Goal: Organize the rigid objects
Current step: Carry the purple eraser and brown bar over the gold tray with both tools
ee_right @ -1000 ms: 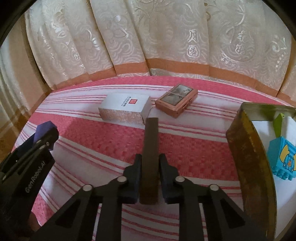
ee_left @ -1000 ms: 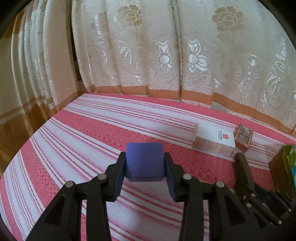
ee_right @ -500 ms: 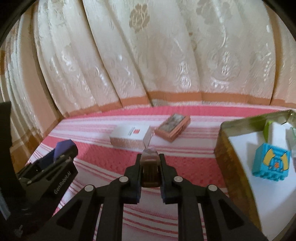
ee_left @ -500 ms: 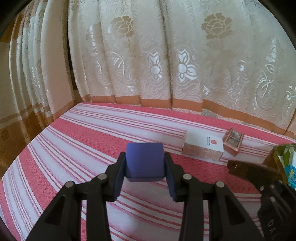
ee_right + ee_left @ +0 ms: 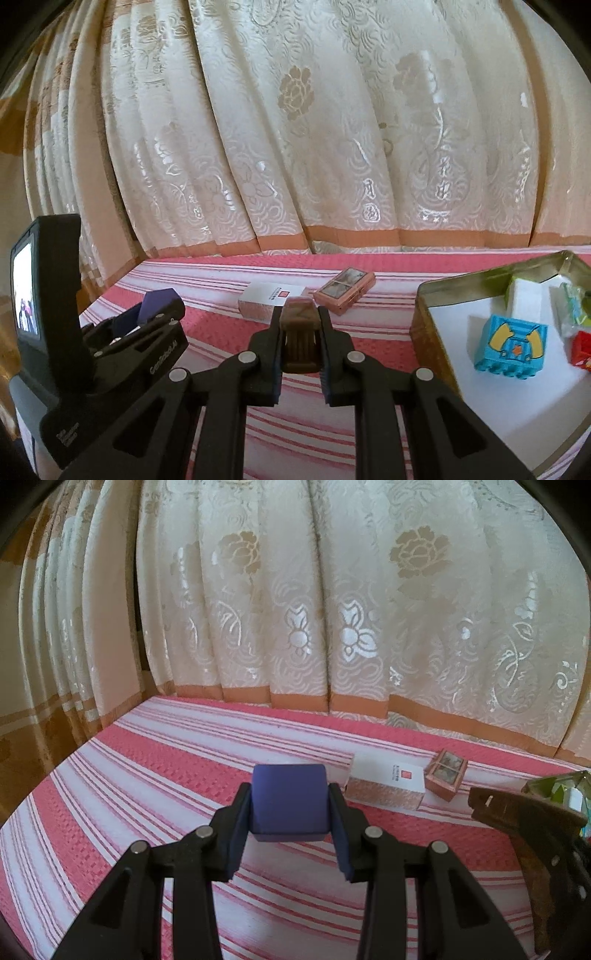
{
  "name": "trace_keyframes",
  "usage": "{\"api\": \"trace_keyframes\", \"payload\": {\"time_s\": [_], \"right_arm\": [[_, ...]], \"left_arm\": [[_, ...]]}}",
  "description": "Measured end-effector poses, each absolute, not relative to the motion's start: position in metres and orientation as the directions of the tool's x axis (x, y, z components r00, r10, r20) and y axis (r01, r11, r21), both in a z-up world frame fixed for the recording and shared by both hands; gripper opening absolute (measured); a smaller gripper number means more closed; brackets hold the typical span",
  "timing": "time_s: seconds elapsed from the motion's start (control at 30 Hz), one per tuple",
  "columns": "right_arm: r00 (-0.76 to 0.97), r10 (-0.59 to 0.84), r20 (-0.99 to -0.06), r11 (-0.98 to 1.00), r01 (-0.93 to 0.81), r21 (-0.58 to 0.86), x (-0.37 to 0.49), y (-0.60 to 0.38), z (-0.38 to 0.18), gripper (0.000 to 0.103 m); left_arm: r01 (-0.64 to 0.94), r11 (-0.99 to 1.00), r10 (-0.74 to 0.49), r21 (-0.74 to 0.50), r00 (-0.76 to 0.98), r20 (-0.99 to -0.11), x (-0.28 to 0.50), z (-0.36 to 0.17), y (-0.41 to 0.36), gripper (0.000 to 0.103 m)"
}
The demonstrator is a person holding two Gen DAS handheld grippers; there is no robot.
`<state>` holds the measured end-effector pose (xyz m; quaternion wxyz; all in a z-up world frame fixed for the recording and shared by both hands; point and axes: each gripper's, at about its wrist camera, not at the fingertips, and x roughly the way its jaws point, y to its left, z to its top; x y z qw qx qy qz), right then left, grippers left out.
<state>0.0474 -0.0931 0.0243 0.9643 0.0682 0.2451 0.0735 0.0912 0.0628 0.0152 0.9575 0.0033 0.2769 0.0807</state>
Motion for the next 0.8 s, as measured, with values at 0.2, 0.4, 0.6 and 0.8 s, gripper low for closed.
{"api": "trace_keyframes", "payload": {"time_s": [0.2,0.4,0.6,0.8], "right_arm": [[0.891,0.151,-0.428,0.983,-0.092,0.156,0.035,-0.106,0.030,0.018],[0.907,0.131,-0.399,0.985,-0.074,0.157,0.024,-0.124,0.037,0.018],[0.920,0.120,-0.374,0.985,-0.062,0.161,0.016,-0.137,0.042,0.018],[0.927,0.098,-0.362,0.986,-0.041,0.160,0.010,-0.153,0.043,0.018]], "left_arm": [[-0.132,0.990,0.143,0.058,0.851,-0.506,0.086,0.016,0.054,0.039],[-0.110,0.993,0.118,0.046,0.862,-0.492,0.079,0.019,0.039,0.039],[-0.092,0.995,0.098,0.037,0.875,-0.473,0.069,0.024,0.021,0.039],[-0.065,0.997,0.076,0.040,0.883,-0.463,0.063,0.026,-0.002,0.039]]}}
